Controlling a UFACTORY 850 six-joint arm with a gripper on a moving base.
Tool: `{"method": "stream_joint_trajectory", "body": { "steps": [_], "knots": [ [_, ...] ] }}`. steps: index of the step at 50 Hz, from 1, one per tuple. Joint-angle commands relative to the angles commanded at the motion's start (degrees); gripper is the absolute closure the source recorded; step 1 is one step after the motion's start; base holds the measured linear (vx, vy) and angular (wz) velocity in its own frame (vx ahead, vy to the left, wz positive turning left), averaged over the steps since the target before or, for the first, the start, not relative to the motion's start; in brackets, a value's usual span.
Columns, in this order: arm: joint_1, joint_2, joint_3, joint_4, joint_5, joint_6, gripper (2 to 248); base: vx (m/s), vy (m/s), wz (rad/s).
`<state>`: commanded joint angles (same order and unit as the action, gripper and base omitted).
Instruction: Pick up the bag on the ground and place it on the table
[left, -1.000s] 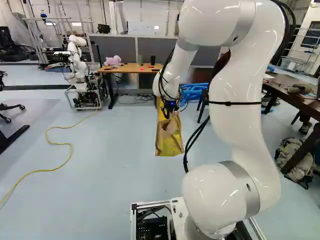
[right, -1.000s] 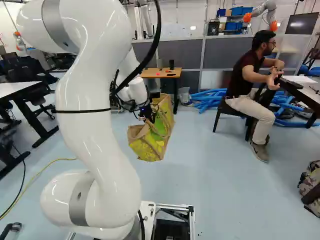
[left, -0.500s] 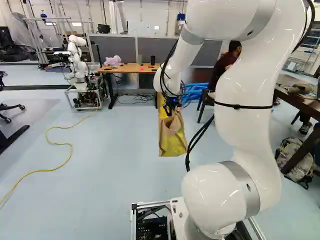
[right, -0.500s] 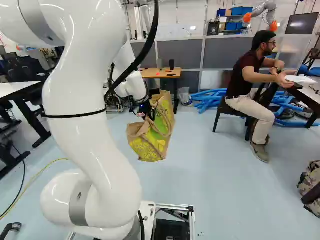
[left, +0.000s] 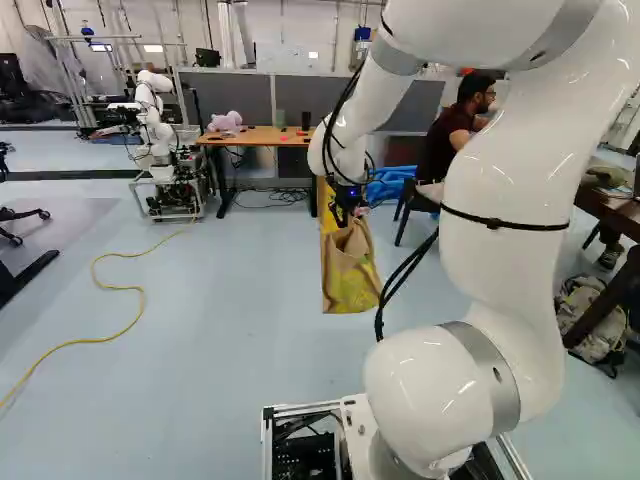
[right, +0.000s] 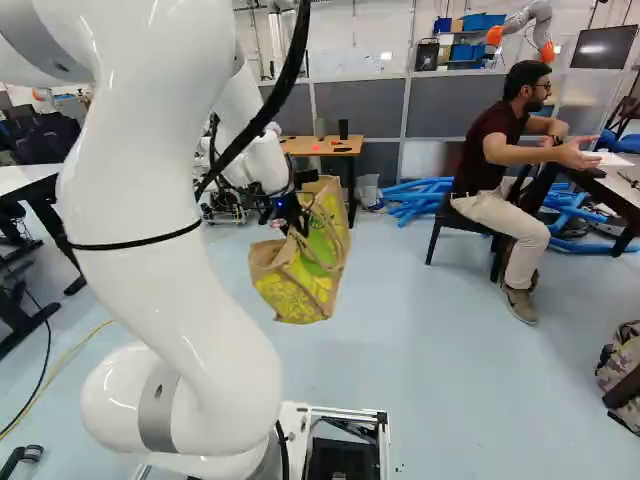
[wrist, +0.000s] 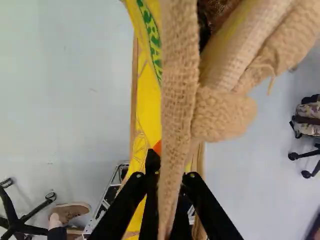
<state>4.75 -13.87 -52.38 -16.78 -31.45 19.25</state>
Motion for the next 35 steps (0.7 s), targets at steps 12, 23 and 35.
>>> {"method": "stream_joint_trajectory", "body": {
  "steps": [12,23,35],
  "knots": [
    [0.8,2.0,-0.1,0.0,-2.2,0.0,228,0.0,0.0,0.0],
    [1.6,3.8,-0.3,0.0,-4.2,0.0,228,0.0,0.0,0.0],
    [2.0,5.6,-0.6,0.0,-6.4,0.0,228,0.0,0.0,0.0]
  ]
}}
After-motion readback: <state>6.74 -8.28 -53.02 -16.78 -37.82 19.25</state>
